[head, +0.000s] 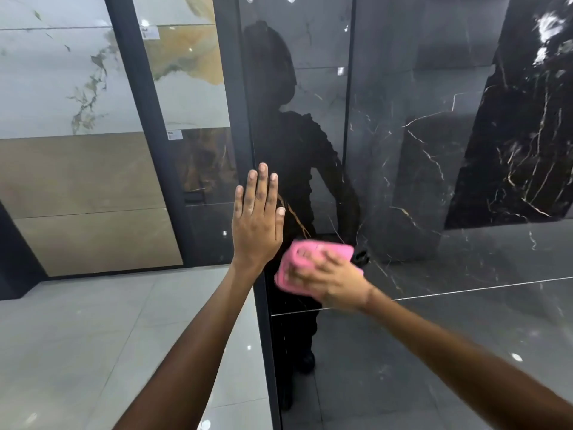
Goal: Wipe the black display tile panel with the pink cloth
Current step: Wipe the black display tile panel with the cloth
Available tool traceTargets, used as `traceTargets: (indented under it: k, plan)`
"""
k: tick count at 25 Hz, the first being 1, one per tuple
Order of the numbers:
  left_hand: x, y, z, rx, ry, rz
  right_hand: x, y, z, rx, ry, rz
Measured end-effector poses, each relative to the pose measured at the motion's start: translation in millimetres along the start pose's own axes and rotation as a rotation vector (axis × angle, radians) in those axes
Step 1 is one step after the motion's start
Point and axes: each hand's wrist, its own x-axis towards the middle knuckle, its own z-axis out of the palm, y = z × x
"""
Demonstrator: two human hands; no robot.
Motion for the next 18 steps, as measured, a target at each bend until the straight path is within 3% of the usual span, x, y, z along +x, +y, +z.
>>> traceTargets:
  k: [2,4,6,8,10,11,12,14,15,18]
  plan:
    - [0,-1,2,0.025,-0.016,-0.005,-45,-28,9,0.022,-0.180,-0.270]
    - [0,0,2,0.047,-0.021,-0.008,-82,1,10,-0.021,-0.174,-0.277]
    - [-1,1,3,0.070,-0.022,-0.010,-91,61,-3,-0.043,-0.063,-0.086]
    - [0,1,3,0.079,-0.023,-0.024,-65,117,-23,0.105,0.079,0.304]
    - [1,2,1,0.073,-0.013,-0.036,-21,125,-29,0.212,0.214,0.539]
    - [1,3,0,0.077,-0.006,-0.040,-8,109,-25,0.186,0.231,0.486]
    - [2,3,0,0.078,-0.001,-0.043,-8,83,-17,0.122,0.180,0.305]
    - [2,4,-1,0.078,-0.005,-0.053,-48,34,-3,0.007,-0.032,-0.103]
    - [2,5,-2,0.083,-0.010,-0.064,-75,27,0,-0.009,-0.123,-0.182]
    - [5,16,-4,0.057,0.016,-0.165,-119,84,-8,0.025,-0.053,-0.043]
